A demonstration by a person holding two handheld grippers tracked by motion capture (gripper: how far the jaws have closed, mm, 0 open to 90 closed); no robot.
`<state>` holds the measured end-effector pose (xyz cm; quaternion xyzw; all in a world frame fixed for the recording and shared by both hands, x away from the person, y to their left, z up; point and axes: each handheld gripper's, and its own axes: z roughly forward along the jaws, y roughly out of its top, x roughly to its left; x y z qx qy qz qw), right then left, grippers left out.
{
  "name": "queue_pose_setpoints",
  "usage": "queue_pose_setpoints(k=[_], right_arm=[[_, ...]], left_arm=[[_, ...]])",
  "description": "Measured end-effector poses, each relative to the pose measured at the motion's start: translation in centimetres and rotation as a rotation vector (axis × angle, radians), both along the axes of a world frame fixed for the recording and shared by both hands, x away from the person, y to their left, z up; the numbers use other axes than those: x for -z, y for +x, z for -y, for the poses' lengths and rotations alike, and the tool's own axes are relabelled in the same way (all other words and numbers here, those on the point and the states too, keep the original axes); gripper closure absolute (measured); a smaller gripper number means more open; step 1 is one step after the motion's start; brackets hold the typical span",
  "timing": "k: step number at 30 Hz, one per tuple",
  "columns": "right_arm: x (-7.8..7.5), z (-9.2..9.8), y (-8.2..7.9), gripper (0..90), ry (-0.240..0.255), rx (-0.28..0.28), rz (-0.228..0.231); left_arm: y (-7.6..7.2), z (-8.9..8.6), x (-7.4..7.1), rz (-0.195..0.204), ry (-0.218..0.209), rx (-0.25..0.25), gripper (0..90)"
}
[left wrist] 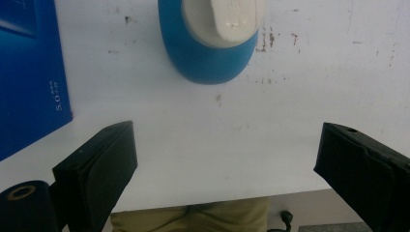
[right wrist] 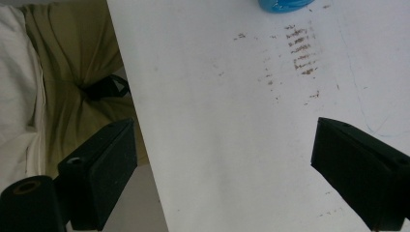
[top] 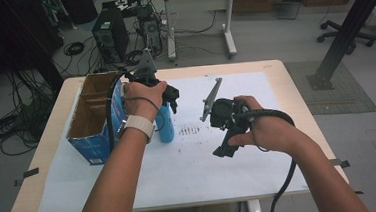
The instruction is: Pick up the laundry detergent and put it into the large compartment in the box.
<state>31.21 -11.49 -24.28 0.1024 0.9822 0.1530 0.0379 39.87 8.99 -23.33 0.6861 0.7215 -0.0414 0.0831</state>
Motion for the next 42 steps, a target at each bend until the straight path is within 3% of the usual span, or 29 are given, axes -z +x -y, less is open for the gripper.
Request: queue_pose_setpoints(k=[20,26,28,42], right_arm=[[0.38,-0.44,0.17,9.4,-0.012,-0.002,0.001],[0.29,-0.38,0.34,9.4,-0.008,-0.004,0.001],[0.28,-0.33,0.38,9.4,-0.011,0.002,-0.001],[0.73,-0.18,0.72,9.3,-0.012,0.002,-0.013]], left_arm=[[-0.07,-0.26,-0.03,0.001,-0.005,-0.006,7.6],[0.04,-0.30,-0.27,0.010,-0.023,-0.010,6.1],[0.20,-0.30,-0.34,0.008,-0.053,-0.001,5.2],[0.69,-0.07,-0.36,0.012,-0.031,-0.005,5.1]])
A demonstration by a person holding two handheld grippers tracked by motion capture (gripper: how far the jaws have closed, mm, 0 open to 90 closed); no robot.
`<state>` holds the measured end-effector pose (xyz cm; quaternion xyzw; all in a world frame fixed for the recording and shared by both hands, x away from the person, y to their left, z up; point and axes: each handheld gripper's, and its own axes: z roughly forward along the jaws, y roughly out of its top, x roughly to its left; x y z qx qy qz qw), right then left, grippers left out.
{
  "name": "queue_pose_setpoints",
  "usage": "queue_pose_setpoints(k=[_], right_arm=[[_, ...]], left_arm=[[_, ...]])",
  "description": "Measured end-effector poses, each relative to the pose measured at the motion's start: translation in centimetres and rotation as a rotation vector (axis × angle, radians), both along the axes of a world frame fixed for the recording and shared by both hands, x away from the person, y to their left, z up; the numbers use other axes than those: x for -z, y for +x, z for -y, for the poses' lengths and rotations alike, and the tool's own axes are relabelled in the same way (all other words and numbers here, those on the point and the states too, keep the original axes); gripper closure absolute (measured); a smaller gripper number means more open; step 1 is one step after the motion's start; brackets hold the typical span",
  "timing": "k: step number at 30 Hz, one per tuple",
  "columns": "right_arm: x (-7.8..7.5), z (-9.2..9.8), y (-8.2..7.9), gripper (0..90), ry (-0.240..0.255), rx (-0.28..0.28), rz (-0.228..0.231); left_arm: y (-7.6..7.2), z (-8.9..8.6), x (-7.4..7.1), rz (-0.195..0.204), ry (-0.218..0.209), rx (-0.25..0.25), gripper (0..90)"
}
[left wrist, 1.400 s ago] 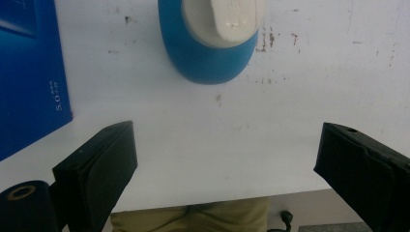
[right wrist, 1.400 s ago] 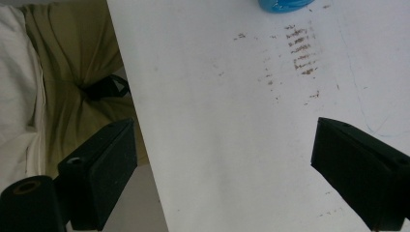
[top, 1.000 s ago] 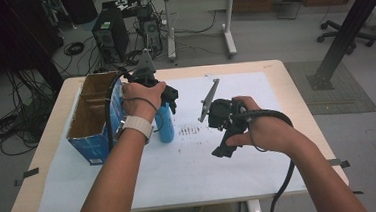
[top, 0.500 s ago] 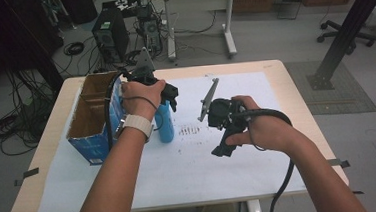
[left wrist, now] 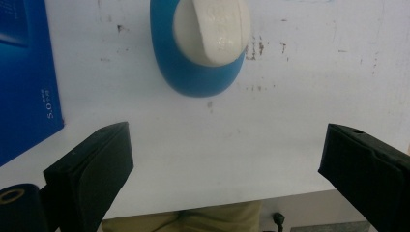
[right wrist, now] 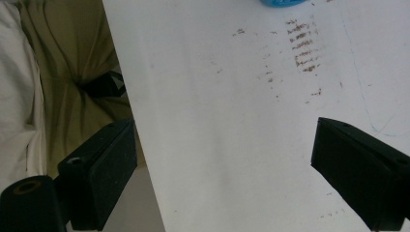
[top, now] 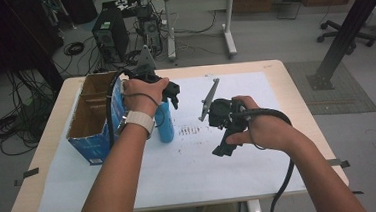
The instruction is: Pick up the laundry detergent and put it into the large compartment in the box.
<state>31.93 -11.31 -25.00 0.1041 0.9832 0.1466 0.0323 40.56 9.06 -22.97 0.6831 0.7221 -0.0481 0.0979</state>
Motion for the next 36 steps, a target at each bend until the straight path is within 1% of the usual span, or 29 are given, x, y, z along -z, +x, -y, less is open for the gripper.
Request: queue_pose_setpoints(k=[1,6,8,12,13,14,18,19,24,26,28,30,36], right_arm=[[0.0,0.0,0.1,9.4,0.005,-0.008,0.002],[0.0,0.1,0.2,9.4,0.008,-0.004,0.004],[0.0,0.1,0.2,9.4,0.007,-0.002,0.002],[0.0,0.2,0.2,9.4,0.016,-0.009,0.004],[0.1,0.3,0.2,9.4,0.010,0.002,-0.002],[0.2,0.4,0.3,9.4,0.016,-0.006,0.000],[0.4,0.5,0.3,9.4,0.015,0.002,-0.007],[0.5,0.5,0.3,9.4,0.012,0.001,-0.012],[0.6,0.6,0.5,9.4,0.017,-0.005,-0.011],[0.6,0.7,0.6,9.4,0.017,0.001,-0.016],[0.7,0.7,0.7,9.4,0.022,0.001,-0.019],[0.8,0.8,0.8,9.4,0.023,-0.002,-0.022],[1.3,0.9,1.4,9.4,0.020,0.002,-0.034]], left_arm=[[0.0,0.0,0.0,0.002,-0.002,0.001,5.1],[0.1,0.0,-0.2,-0.006,-0.001,0.000,6.3],[0.2,0.1,-0.2,-0.003,0.000,-0.002,6.4],[0.4,0.1,-0.3,0.001,0.009,-0.004,6.4],[0.6,0.1,-0.2,-0.001,0.011,-0.007,6.4],[0.6,0.1,-0.2,-0.001,0.011,-0.007,6.4],[1.1,0.3,0.1,-0.007,0.019,-0.001,6.6],[1.4,0.3,0.3,-0.012,0.028,-0.001,6.6],[1.7,0.4,0.6,-0.017,0.033,-0.001,6.6],[1.9,0.5,0.7,-0.017,0.035,-0.002,6.6],[2.4,0.4,1.0,-0.020,0.041,-0.008,6.6],[2.5,0.4,1.0,-0.021,0.041,-0.009,6.6],[3.3,0.3,1.7,-0.036,0.052,-0.006,6.6]])
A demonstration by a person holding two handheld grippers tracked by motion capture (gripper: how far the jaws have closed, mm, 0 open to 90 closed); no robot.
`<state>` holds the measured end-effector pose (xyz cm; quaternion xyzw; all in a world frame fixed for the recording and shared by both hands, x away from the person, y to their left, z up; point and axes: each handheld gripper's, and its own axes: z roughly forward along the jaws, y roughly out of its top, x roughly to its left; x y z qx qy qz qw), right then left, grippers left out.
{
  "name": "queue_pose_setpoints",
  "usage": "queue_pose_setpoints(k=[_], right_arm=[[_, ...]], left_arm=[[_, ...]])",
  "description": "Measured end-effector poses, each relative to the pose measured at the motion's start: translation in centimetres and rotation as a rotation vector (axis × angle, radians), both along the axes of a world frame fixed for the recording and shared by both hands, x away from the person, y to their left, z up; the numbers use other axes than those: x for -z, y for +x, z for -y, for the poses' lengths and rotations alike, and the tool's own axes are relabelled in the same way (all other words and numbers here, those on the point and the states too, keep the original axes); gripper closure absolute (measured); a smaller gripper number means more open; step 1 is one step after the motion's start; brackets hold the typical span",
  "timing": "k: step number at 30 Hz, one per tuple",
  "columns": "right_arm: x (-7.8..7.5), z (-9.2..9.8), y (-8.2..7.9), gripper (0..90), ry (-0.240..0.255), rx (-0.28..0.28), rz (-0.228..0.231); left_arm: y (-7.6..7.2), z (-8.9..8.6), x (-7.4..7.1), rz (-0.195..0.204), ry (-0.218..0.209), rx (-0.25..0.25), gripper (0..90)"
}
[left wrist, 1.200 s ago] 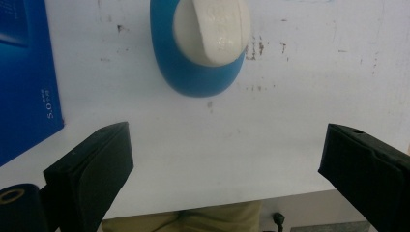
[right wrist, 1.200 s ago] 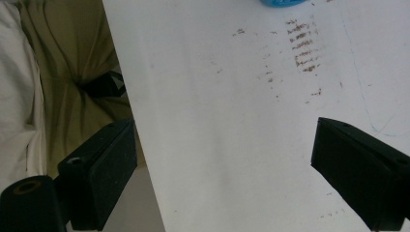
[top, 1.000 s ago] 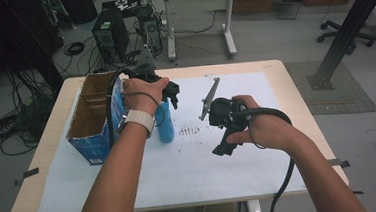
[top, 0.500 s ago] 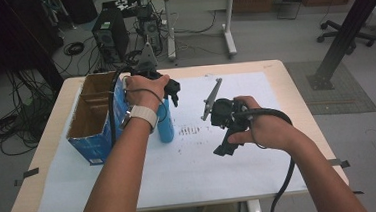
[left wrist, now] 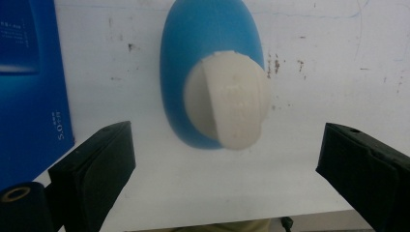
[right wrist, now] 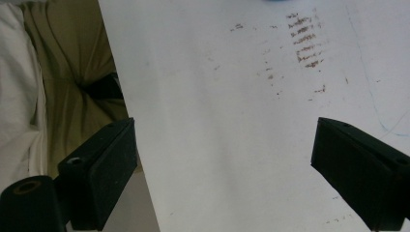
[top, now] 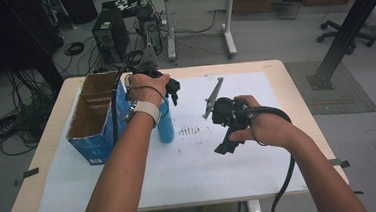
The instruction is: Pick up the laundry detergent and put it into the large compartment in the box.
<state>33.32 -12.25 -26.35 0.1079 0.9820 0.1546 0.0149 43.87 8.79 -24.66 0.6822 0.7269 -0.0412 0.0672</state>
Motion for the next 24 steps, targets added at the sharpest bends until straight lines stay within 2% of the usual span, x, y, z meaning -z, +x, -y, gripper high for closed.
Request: queue_pose_setpoints(k=[8,24], right_arm=[[0.5,-0.1,0.4,9.8,0.002,-0.006,-0.009],[0.9,-0.3,0.6,9.8,0.003,-0.015,-0.016]], left_arm=[[1.0,0.0,0.8,-0.013,0.004,0.004,6.7],[2.0,0.1,2.0,-0.018,0.004,0.003,7.5]])
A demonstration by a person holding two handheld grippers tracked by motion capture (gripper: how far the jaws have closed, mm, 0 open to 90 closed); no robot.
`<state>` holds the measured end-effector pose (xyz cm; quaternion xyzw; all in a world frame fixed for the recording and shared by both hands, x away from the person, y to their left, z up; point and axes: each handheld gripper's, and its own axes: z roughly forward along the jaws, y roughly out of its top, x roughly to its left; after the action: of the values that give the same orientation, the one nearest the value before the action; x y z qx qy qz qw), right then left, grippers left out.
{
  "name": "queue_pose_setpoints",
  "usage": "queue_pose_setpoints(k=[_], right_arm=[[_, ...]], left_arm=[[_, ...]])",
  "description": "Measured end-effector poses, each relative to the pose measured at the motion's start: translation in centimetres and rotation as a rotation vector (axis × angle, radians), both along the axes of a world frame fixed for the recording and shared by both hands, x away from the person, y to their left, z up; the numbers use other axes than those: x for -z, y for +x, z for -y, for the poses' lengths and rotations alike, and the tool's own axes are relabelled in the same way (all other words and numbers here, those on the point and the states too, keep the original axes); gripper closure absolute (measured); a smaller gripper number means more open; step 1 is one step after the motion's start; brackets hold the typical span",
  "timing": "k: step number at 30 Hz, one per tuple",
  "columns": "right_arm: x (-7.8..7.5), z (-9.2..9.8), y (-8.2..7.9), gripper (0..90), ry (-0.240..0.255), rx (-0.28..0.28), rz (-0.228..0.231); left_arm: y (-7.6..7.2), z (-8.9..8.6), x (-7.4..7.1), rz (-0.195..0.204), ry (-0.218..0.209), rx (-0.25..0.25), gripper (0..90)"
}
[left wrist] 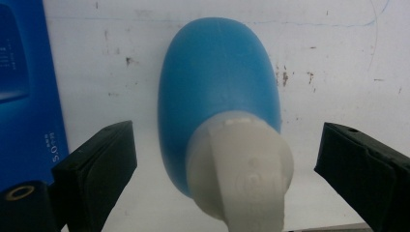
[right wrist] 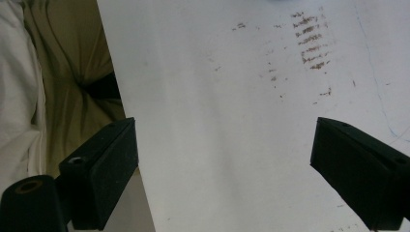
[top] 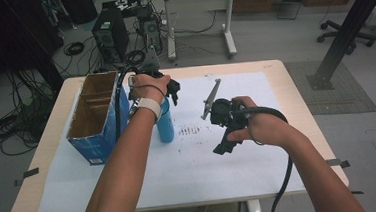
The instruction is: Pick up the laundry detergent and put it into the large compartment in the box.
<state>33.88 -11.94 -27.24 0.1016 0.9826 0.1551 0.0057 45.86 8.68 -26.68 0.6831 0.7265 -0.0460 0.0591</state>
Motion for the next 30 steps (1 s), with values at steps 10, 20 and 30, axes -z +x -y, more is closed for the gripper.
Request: queue_pose_setpoints(k=[10,20,30], right_arm=[[0.3,0.1,0.1,9.8,0.005,-0.003,-0.005],[0.5,0.2,0.2,9.8,0.004,-0.001,-0.012],[0.7,0.2,0.2,9.8,0.007,0.000,-0.018]], left_arm=[[0.4,0.1,0.4,-0.006,0.012,0.001,7.5],[0.6,0.2,1.0,0.000,0.019,-0.003,7.0],[0.8,0.4,1.5,-0.006,0.026,0.003,9.2]])
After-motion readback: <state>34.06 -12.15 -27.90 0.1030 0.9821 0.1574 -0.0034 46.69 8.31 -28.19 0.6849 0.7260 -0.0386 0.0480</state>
